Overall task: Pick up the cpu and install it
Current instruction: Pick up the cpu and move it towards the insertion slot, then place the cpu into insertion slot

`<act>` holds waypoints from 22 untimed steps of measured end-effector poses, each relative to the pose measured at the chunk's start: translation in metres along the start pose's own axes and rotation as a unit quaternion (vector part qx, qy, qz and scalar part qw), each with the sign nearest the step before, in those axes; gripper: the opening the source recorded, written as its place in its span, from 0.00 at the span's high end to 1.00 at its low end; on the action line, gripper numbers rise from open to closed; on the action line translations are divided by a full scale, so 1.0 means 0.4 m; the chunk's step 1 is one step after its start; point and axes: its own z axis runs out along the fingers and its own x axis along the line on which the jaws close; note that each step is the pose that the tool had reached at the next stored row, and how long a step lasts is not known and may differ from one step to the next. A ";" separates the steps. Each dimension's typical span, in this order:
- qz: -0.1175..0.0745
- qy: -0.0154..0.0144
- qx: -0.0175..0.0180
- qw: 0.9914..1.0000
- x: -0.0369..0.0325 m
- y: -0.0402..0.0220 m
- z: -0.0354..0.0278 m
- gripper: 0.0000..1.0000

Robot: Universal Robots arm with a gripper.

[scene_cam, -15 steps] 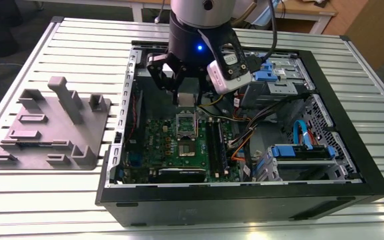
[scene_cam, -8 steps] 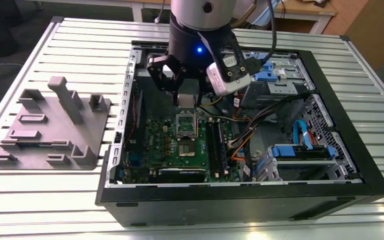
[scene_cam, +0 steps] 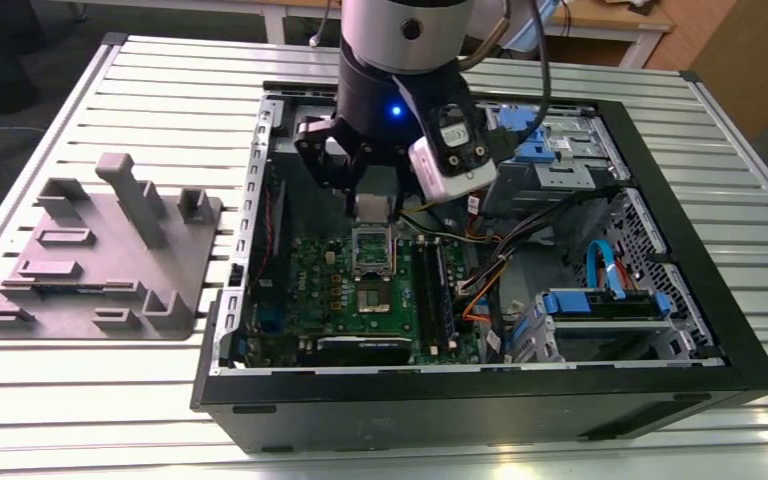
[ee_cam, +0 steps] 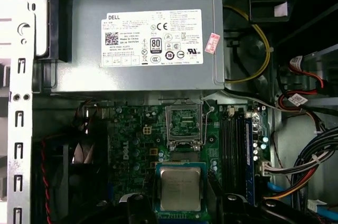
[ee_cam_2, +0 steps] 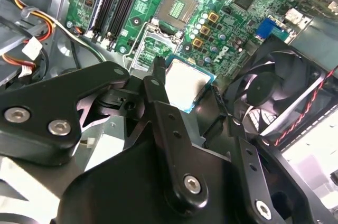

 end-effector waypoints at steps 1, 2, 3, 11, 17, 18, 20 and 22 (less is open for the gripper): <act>0.003 0.000 0.000 1.000 0.000 -0.001 0.002 0.53; 0.006 0.000 0.000 1.000 0.000 -0.003 0.004 0.53; 0.008 0.000 0.000 1.000 0.000 -0.004 0.006 0.53; 0.024 -0.001 -0.001 1.000 -0.001 -0.014 0.029 0.53; 0.028 -0.002 -0.001 1.000 -0.002 -0.017 0.055 0.53; 0.029 -0.002 -0.001 1.000 -0.002 -0.018 0.057 0.53; 0.029 -0.002 -0.001 1.000 -0.002 -0.018 0.058 0.53; 0.029 -0.002 -0.001 1.000 -0.002 -0.018 0.059 0.53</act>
